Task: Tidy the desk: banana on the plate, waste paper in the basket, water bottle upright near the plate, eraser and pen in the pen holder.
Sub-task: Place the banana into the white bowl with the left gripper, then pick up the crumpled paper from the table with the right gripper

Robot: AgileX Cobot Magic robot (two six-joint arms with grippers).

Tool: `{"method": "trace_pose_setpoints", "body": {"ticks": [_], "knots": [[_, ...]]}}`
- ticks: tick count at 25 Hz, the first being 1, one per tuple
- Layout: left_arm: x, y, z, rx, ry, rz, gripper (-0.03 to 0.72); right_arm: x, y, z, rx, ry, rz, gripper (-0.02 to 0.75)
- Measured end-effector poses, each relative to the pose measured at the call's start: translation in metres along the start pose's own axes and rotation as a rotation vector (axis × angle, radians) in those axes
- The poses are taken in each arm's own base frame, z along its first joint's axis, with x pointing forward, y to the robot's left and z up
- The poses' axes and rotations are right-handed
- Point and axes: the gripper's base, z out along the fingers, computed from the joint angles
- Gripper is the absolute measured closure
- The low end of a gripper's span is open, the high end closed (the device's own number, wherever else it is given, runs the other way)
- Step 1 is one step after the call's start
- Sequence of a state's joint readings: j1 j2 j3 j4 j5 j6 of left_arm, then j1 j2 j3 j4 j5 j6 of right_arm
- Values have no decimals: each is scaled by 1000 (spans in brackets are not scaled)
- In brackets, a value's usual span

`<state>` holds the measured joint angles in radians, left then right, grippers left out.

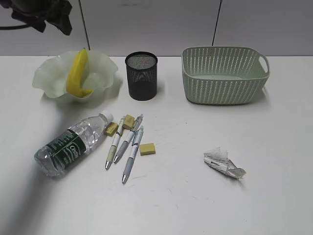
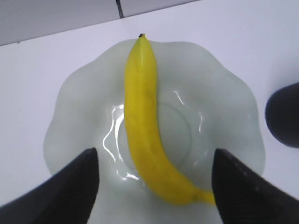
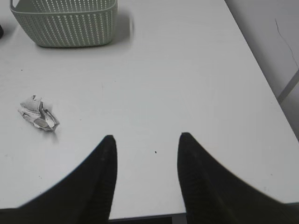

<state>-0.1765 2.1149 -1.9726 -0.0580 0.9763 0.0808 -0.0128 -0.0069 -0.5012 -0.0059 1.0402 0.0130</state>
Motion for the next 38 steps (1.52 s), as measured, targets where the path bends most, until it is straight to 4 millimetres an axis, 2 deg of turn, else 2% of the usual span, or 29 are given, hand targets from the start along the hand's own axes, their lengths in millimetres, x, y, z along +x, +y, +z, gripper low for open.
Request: {"method": "trace_pose_setpoints", "body": {"ticks": [7,12,16,20,24,28,31,38], "knots": [[4,-5,-98,5,-10,10,150,0,0,0,0,0,0,388],[13,-9,-170,3,-109,-35,167,0,0,0,0,0,0,388],[43,-13,-223,5,-171,-68,203,0,0,0,-5,0,3,387],[94,-17,-257,5,-175,-74,214,0,2,0,-23,0,14,387],[155,-21,-270,6,-142,-77,216,0,3,0,-34,0,20,387],[213,-24,-269,5,-116,-79,217,0,3,0,-36,0,22,387],[257,-26,-270,4,-159,-78,225,0,4,0,-39,1,24,387],[338,-29,-243,5,-146,-80,280,0,5,0,-53,1,32,387]]}}
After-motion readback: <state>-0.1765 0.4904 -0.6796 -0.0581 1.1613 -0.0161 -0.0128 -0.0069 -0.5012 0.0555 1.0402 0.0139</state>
